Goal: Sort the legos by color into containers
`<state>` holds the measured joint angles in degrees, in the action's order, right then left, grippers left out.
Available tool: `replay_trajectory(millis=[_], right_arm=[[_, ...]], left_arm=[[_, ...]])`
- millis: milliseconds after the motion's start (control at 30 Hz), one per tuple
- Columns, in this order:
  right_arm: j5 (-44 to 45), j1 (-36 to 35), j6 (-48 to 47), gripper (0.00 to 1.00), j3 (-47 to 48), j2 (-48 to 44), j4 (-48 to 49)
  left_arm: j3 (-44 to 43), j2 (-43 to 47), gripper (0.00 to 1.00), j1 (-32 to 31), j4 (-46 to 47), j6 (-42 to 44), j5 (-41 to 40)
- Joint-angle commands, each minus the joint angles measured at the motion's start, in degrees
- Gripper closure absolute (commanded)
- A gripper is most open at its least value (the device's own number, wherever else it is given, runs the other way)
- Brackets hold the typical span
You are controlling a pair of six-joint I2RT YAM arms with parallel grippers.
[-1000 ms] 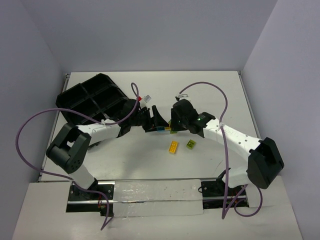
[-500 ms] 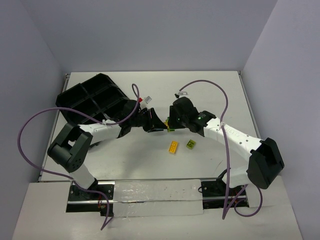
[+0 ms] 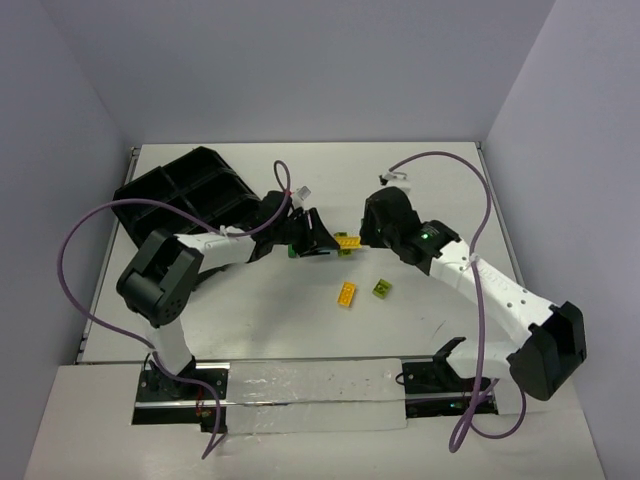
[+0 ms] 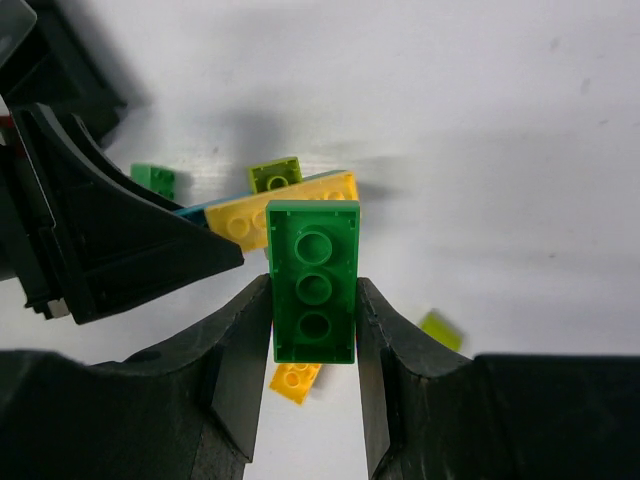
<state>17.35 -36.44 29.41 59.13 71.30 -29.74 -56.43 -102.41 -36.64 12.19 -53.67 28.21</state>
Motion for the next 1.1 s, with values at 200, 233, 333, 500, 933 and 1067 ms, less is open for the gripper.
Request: replay_trajectory(millis=[200,233,333,500,933,1067], right_arm=[[1.63,2.51,-0.15,0.80,0.81,-2.96,-0.78],[1.08,2.51,-0.24,0.80,0.85,-2.88,-0.35],[-0.47,2.51,-0.55,0.80,1.37,-1.88,0.09],[-3.19,2.43,-0.67,0.80,2.11,0.43,1.79],[-9.53,-2.23,-0.76,0.80,15.69,15.01,6.43],[-11.28,-4.51,-0.92,0.80,22.29,21.41,6.90]], left_arm=[[-11.86,-3.21,0.03,-0.89,-10.47,7.40,-4.37],[-12.72,-2.78,0.03,-0.89,-13.05,8.70,-5.69],[-15.21,0.04,0.03,-0.73,-19.13,10.87,-10.67],[-17.92,7.65,0.07,0.91,-29.83,13.85,-20.31],[-15.82,26.45,0.12,21.79,-44.18,13.03,-29.67],[-15.77,29.27,0.12,23.95,-47.25,11.93,-33.68]])
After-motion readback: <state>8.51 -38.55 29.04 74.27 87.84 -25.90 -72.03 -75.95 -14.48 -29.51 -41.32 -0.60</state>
